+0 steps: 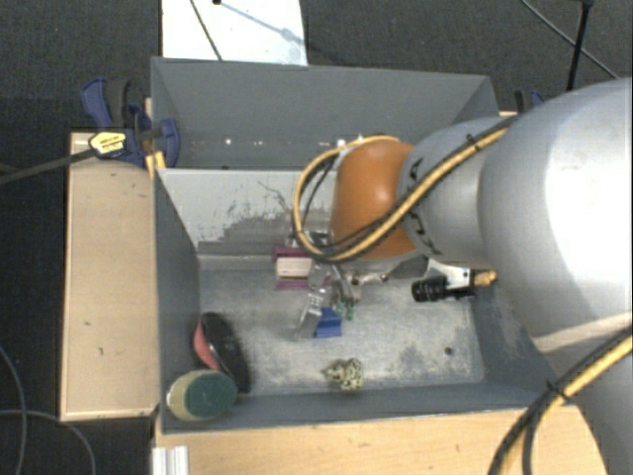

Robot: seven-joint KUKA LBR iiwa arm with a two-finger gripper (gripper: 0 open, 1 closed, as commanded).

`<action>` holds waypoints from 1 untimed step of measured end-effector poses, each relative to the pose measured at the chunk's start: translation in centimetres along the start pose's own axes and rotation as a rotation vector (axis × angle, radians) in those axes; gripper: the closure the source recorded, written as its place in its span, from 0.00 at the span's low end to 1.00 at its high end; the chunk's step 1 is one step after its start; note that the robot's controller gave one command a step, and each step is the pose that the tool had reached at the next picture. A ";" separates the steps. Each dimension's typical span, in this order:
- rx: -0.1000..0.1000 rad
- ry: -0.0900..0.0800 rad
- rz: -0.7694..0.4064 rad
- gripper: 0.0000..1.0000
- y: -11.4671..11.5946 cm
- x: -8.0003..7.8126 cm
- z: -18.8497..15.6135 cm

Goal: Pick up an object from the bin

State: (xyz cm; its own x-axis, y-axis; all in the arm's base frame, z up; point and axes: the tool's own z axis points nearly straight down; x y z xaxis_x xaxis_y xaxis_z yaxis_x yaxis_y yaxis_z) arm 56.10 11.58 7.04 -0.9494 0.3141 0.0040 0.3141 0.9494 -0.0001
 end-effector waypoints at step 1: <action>-0.004 -0.010 -0.150 0.00 -3.7 1.0 -0.2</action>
Offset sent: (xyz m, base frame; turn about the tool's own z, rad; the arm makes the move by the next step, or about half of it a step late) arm -0.0235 -0.0322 -0.0004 -0.1499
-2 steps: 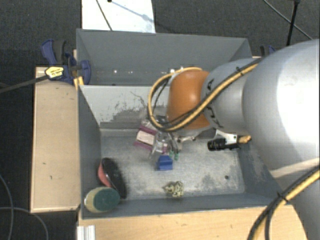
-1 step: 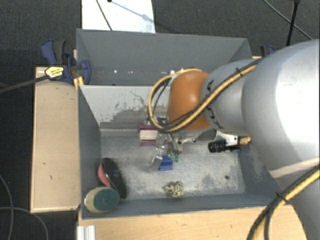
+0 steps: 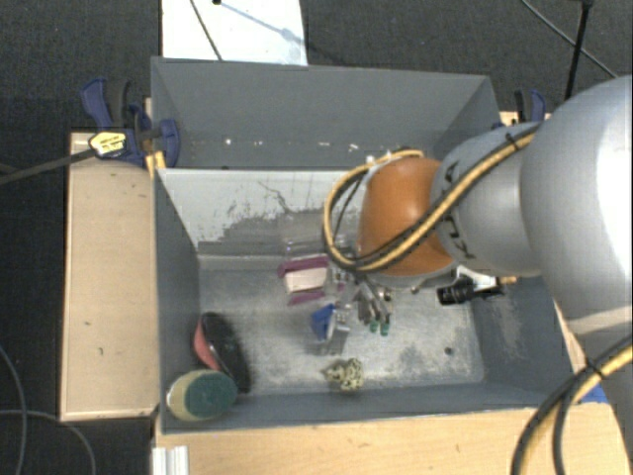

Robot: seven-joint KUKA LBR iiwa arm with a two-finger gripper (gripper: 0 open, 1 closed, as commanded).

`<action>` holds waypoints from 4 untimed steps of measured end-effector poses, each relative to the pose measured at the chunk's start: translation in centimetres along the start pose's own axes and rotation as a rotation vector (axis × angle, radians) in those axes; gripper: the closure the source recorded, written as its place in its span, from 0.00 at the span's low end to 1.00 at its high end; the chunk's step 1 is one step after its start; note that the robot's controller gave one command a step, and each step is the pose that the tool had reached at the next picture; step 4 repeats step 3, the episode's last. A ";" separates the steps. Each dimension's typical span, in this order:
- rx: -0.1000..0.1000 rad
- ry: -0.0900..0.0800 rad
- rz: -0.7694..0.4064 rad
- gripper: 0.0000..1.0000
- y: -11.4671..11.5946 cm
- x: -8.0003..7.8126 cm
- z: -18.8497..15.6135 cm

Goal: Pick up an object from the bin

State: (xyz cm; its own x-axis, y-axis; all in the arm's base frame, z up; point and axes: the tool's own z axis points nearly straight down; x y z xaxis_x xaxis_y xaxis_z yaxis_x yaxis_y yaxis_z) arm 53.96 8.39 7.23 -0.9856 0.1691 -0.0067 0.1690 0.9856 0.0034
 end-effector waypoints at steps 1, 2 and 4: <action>-0.001 -0.006 0.004 1.00 0.0 -0.2 -0.2; -0.001 -0.002 -0.010 1.00 2.9 1.3 -12.7; -0.001 -0.007 0.000 1.00 2.2 -2.4 -22.3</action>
Offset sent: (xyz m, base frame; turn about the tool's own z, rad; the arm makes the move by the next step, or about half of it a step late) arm 0.0000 0.0000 0.0000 0.0000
